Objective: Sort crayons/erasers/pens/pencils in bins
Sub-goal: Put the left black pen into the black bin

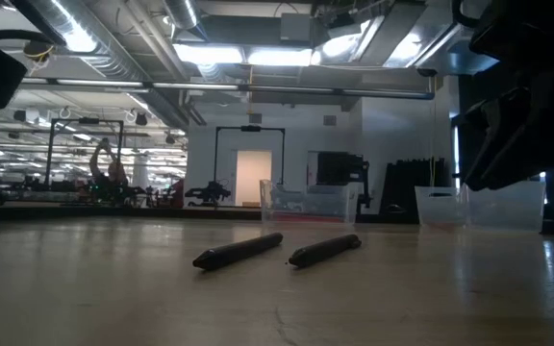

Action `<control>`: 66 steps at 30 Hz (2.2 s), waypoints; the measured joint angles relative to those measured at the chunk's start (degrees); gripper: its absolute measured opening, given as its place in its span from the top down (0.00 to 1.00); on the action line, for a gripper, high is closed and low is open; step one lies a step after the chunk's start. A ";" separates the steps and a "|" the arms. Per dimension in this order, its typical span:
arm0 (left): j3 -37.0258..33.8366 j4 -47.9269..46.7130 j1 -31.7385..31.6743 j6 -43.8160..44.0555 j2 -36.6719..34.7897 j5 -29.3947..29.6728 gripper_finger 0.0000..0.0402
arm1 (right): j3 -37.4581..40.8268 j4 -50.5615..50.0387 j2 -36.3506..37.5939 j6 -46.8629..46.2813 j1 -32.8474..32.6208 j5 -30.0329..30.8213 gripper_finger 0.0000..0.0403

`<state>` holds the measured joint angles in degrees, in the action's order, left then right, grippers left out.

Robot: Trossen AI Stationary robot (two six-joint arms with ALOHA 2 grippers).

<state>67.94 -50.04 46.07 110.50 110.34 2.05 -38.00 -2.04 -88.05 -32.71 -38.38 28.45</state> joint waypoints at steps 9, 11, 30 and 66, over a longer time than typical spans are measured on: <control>-0.04 0.81 -2.78 -5.59 -0.07 -2.27 0.66 | 0.00 0.00 0.00 -0.21 0.01 -0.04 0.74; -0.04 0.83 -3.68 -7.56 -0.04 -2.23 0.70 | 0.00 -0.01 0.00 -0.73 0.01 -0.16 0.74; -0.87 -4.27 -8.17 -15.21 -4.30 5.32 0.91 | -0.02 0.02 0.00 -2.81 -0.01 -2.67 0.74; -12.95 -22.67 3.14 4.79 -28.98 5.36 0.82 | -0.03 10.72 0.02 7.91 0.28 -6.63 0.74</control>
<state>54.99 -72.71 49.21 115.29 81.36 7.41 -38.03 8.68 -88.03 -24.79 -38.10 21.81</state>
